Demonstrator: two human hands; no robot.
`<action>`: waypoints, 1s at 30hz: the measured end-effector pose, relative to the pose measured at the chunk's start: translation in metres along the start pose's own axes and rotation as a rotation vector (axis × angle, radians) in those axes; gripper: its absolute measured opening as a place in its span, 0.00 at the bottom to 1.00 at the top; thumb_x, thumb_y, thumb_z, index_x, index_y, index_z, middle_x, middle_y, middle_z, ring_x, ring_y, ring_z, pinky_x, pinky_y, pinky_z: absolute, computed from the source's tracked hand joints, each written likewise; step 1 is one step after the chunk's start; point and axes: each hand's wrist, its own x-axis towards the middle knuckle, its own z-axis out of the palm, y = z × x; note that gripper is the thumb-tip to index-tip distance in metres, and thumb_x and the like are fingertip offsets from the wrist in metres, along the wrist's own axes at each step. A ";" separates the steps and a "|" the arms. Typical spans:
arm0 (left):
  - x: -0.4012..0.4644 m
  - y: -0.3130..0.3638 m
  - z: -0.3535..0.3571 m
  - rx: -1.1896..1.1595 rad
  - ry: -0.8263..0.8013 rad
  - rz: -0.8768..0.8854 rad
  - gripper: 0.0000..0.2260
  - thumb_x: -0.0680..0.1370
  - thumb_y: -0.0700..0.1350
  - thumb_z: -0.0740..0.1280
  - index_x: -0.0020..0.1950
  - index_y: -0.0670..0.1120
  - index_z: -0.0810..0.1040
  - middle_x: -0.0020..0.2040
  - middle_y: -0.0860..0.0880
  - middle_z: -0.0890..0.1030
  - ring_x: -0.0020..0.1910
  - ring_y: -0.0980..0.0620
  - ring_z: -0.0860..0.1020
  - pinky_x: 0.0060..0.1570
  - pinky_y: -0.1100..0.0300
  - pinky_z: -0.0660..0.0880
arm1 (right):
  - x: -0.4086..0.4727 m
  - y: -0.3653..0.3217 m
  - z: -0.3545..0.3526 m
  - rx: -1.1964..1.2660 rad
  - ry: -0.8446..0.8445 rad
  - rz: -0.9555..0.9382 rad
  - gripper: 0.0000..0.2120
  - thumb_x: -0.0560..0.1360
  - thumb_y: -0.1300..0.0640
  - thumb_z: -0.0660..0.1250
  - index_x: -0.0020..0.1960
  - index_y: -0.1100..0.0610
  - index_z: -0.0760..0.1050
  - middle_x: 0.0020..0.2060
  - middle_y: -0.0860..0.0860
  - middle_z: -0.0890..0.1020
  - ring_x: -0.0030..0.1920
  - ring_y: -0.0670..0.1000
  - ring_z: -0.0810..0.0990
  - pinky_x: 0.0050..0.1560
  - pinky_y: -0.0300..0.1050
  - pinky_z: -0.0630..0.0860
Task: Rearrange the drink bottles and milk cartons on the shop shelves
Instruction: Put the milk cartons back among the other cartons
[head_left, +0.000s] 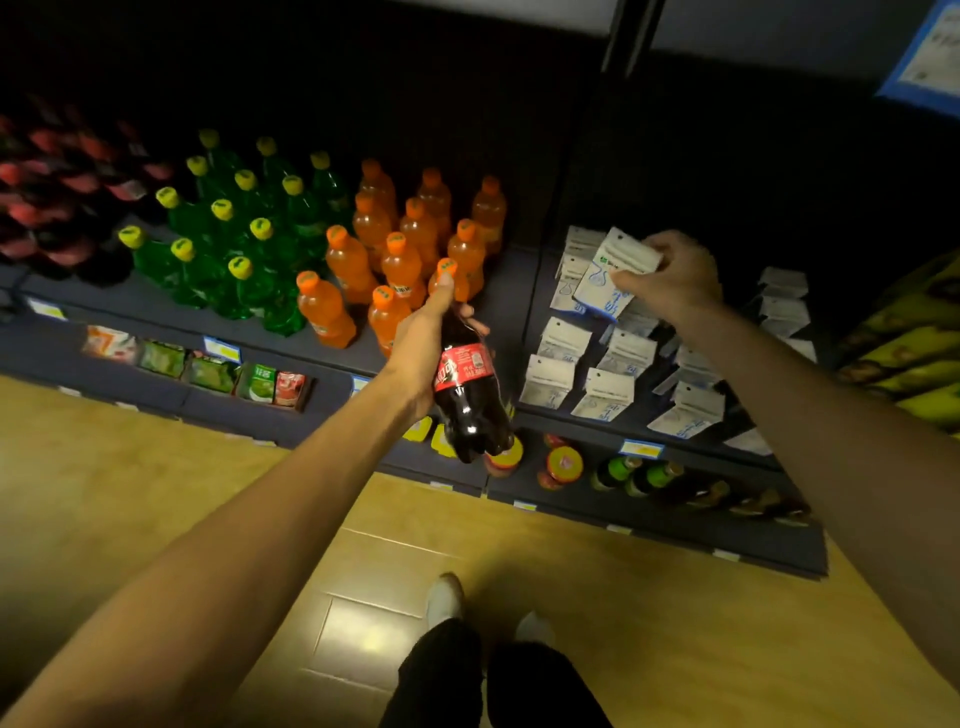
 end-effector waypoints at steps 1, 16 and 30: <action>0.003 -0.004 -0.004 0.010 0.009 0.003 0.20 0.74 0.65 0.67 0.47 0.47 0.76 0.37 0.50 0.80 0.35 0.49 0.80 0.47 0.49 0.75 | 0.007 0.007 0.007 -0.014 0.010 -0.044 0.25 0.71 0.63 0.76 0.66 0.61 0.73 0.59 0.55 0.79 0.56 0.52 0.79 0.49 0.39 0.73; 0.061 -0.060 -0.029 0.066 0.042 0.076 0.20 0.77 0.63 0.64 0.41 0.46 0.75 0.37 0.45 0.81 0.34 0.44 0.81 0.46 0.49 0.79 | 0.098 0.093 0.105 -0.399 -0.147 -0.187 0.28 0.69 0.62 0.78 0.66 0.65 0.75 0.66 0.61 0.75 0.66 0.59 0.74 0.65 0.46 0.70; 0.012 -0.017 -0.005 -0.026 0.076 0.015 0.21 0.75 0.65 0.66 0.40 0.46 0.75 0.37 0.47 0.79 0.36 0.48 0.80 0.50 0.48 0.76 | 0.061 0.034 0.062 -0.353 -0.108 -0.141 0.23 0.74 0.60 0.74 0.68 0.63 0.74 0.63 0.62 0.78 0.61 0.60 0.79 0.63 0.52 0.77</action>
